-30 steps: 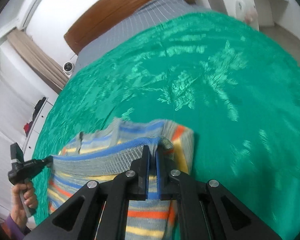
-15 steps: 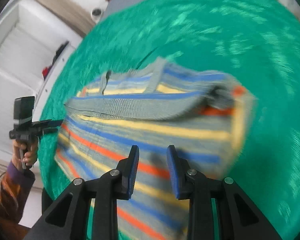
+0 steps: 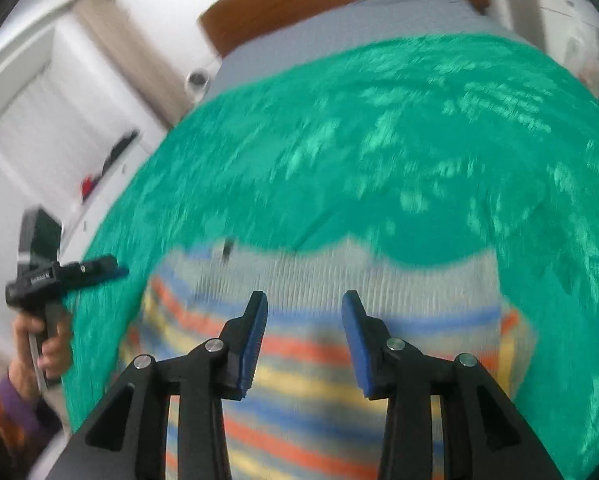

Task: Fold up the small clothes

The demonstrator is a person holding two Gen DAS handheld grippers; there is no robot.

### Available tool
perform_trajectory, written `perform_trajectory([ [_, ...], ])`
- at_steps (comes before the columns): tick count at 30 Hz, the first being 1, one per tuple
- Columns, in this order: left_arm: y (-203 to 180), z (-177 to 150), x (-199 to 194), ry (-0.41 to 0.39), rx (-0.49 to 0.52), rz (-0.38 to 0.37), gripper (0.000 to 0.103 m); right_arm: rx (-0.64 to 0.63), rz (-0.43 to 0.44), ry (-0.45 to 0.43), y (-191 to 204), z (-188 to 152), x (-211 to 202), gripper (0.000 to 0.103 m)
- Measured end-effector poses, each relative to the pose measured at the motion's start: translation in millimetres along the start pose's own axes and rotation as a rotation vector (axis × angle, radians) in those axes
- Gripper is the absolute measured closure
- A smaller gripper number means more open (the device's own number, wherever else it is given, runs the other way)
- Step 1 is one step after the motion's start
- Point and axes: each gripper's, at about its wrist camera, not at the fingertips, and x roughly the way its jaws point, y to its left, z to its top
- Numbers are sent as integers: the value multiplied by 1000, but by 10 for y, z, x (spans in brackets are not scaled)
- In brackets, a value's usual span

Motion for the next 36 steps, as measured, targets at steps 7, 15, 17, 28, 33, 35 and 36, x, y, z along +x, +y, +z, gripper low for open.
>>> perform_trajectory([
  [7, 73, -1185, -17, 96, 154, 307, 32, -163, -105, 202, -77, -1355, -260, 59],
  [15, -284, -1342, -518, -69, 167, 358, 25, -47, -156, 62, -312, -1749, -1003, 47],
  [17, -650, -1335, -446, -99, 241, 330, 21, -9, -121, 17, -411, -1734, -1116, 41],
  [28, -2657, -1747, 1078, -25, 677, 187, 36, 154, 77, -71, -904, -1379, -1252, 40],
  [33, -3009, -1778, 1295, -77, 690, 171, 42, 229, 157, -26, -1240, -1086, -962, 37],
  [35, -3047, -1813, 1301, -80, 714, 159, 92, 279, 166, -10, -1349, -924, -745, 37],
  [36, -3057, -1830, 1292, -82, 720, 166, 101, 303, 172, -8, -1380, -846, -644, 37],
])
